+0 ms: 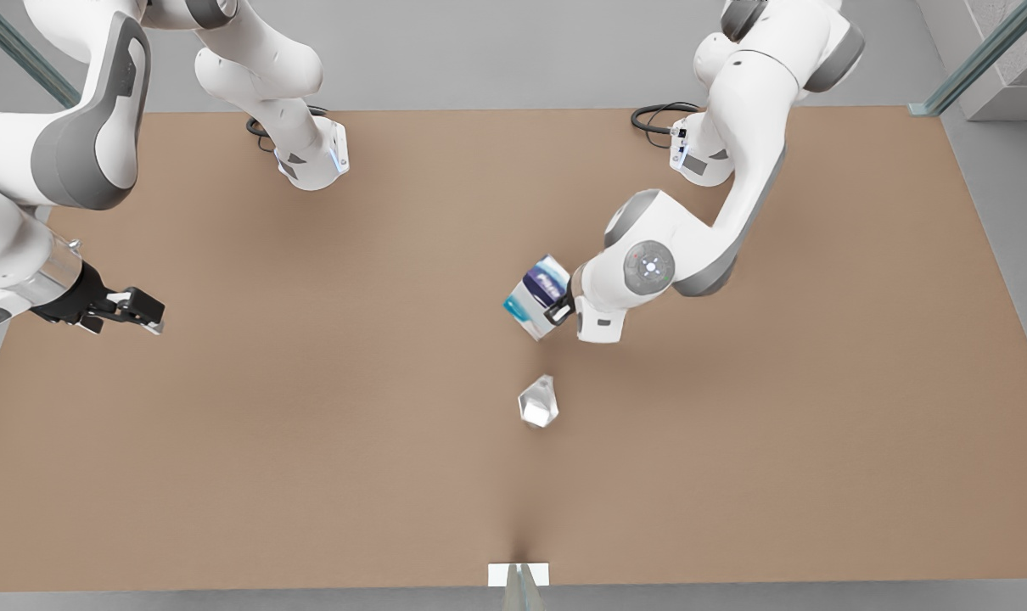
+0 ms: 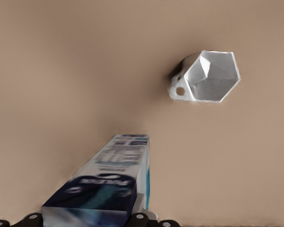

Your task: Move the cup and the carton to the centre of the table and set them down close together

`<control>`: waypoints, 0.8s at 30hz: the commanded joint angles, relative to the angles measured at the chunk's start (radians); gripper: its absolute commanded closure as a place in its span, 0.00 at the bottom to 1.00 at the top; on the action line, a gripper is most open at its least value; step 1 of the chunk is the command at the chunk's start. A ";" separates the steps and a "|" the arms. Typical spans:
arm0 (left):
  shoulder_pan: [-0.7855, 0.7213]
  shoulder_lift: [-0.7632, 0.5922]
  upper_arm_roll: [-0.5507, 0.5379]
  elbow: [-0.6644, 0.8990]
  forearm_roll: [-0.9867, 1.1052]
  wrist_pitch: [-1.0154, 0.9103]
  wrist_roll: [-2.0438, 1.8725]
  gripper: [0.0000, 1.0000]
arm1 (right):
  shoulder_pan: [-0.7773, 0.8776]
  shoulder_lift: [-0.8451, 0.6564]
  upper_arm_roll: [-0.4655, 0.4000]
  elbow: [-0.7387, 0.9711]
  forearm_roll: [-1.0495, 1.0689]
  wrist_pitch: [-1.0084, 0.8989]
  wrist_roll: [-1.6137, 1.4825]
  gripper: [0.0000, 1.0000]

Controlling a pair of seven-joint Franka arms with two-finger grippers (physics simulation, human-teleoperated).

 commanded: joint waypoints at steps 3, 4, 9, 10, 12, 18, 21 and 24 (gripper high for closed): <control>-0.009 0.031 0.002 0.000 0.001 0.014 0.001 0.38 | 0.001 0.002 0.000 0.000 0.000 0.000 0.000 0.00; -0.009 0.037 0.003 0.000 0.007 0.014 0.008 0.35 | 0.001 0.003 0.001 0.000 0.000 0.000 0.000 0.00; -0.009 0.085 0.008 0.007 0.021 0.039 0.018 0.00 | 0.001 0.005 0.001 -0.002 0.000 0.002 0.000 0.00; -0.009 0.085 0.008 0.008 0.024 0.037 0.017 0.00 | 0.001 0.005 0.001 0.000 0.000 0.002 0.000 0.00; -0.009 0.085 0.009 0.008 0.025 0.037 0.015 0.00 | 0.002 0.002 0.001 0.000 0.000 -0.001 0.000 0.00; -0.009 0.084 0.009 0.026 0.025 0.030 0.011 0.00 | -0.004 0.005 0.000 0.000 0.000 0.002 -0.001 0.00; -0.007 0.079 0.012 0.063 0.074 0.022 0.006 0.00 | -0.004 0.005 0.000 -0.002 -0.002 0.002 -0.001 0.00; 0.005 0.070 0.093 0.164 0.185 -0.108 0.329 0.00 | -0.004 0.006 0.000 -0.002 -0.002 0.003 -0.001 0.00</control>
